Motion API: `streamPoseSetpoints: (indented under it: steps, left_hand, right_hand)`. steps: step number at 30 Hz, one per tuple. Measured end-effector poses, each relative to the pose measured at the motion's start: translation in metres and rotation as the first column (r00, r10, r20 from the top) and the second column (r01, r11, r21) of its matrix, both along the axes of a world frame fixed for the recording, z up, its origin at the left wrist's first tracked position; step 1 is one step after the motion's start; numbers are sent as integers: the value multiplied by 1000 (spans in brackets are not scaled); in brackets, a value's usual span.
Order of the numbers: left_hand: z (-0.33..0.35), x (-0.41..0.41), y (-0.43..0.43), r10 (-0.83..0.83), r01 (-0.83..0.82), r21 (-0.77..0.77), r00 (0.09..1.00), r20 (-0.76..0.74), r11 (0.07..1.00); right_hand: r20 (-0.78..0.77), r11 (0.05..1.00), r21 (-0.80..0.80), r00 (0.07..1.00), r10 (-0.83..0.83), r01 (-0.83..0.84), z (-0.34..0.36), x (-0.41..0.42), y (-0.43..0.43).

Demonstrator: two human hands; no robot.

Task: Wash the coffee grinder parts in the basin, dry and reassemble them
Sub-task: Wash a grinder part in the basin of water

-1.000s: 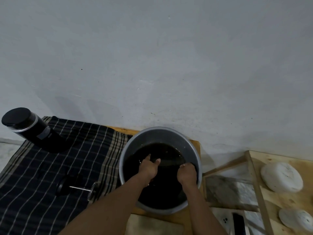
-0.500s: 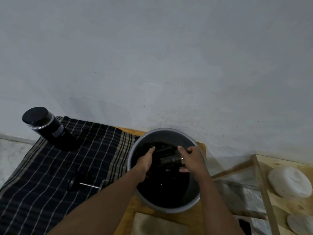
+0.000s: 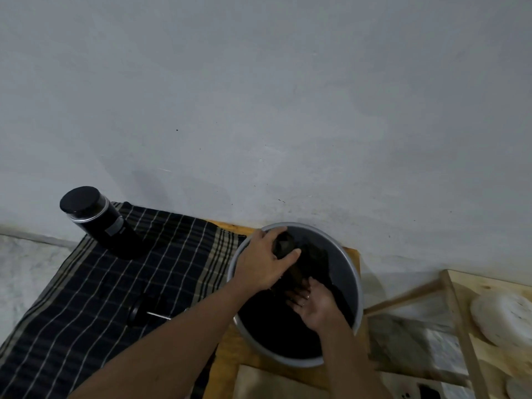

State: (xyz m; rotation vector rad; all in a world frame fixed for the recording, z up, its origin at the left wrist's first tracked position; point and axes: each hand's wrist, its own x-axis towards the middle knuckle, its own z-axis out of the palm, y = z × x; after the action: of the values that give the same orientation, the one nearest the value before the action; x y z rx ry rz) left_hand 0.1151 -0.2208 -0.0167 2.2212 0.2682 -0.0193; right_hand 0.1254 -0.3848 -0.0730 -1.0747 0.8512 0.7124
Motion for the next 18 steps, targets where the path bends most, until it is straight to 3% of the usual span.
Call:
streamPoseSetpoints:
  steps: [2, 5, 7, 11, 18]
  left_hand:
    - [6, 1, 3, -46, 40, 113, 998, 46, 993]
    - [8, 3, 5, -44, 37, 123, 998, 52, 992]
    - [3, 4, 5, 6, -7, 47, 1000, 19, 999]
    - [-5, 3, 1, 110, -130, -314, 991, -80, 941]
    - [-27, -8, -7, 142, -147, -315, 989, -37, 938]
  right_hand:
    - [27, 1000, -15, 999, -26, 26, -3, -3, 9]
    - [103, 990, -136, 995, -12, 26, 2, -3, 14]
    - [184, 971, -232, 983, -5, 48, 3, 0, 12]
    - [275, 978, -208, 958, 84, -26, 15, 8, 4]
    - [282, 938, -260, 912, 299, -227, 23, 11, 0]
